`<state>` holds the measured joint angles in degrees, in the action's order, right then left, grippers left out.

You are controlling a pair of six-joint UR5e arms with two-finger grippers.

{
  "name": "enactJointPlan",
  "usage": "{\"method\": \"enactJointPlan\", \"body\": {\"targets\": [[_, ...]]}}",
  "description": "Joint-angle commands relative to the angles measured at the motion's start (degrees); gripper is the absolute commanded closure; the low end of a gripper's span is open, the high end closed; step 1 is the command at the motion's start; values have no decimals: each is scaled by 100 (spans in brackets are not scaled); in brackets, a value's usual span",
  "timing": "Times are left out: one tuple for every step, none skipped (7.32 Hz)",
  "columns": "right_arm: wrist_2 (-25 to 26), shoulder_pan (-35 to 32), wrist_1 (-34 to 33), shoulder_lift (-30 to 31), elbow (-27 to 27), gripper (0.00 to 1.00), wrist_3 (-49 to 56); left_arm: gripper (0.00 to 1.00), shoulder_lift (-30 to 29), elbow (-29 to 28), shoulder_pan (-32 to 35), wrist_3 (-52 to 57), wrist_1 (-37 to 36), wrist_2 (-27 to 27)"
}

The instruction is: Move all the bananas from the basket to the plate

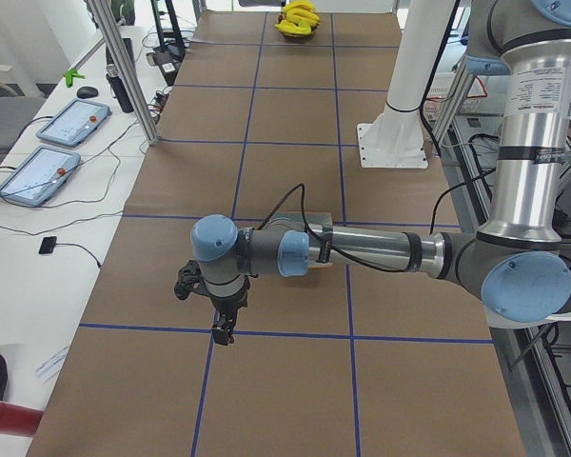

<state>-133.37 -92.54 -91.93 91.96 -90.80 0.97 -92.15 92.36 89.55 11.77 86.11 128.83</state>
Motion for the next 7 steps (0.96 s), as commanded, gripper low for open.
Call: {"method": "enactJointPlan", "body": {"targets": [[-5, -1, 9, -11, -34, 0, 0, 0, 13, -25, 1, -16, -7, -7], [-5, -1, 18, 6, -26, 0, -9, 0, -74, -16, -8, -25, -24, -7], [-14, -1, 35, 24, -26, 0, -18, 0, -49, 19, -8, -8, -7, 2], [-23, -1, 53, 24, -43, 0, -35, 0, -48, 10, -8, 10, 10, 11], [-66, -1, 53, -2, -52, 0, -70, 0, -48, 19, -8, 10, 45, 11], [-23, 8, 9, -107, -44, 0, -96, 0, -74, 10, -8, -7, 98, 11], [3, 8, 18, -169, -35, 0, -88, 0, -110, 10, -8, -8, 107, 2]]}}
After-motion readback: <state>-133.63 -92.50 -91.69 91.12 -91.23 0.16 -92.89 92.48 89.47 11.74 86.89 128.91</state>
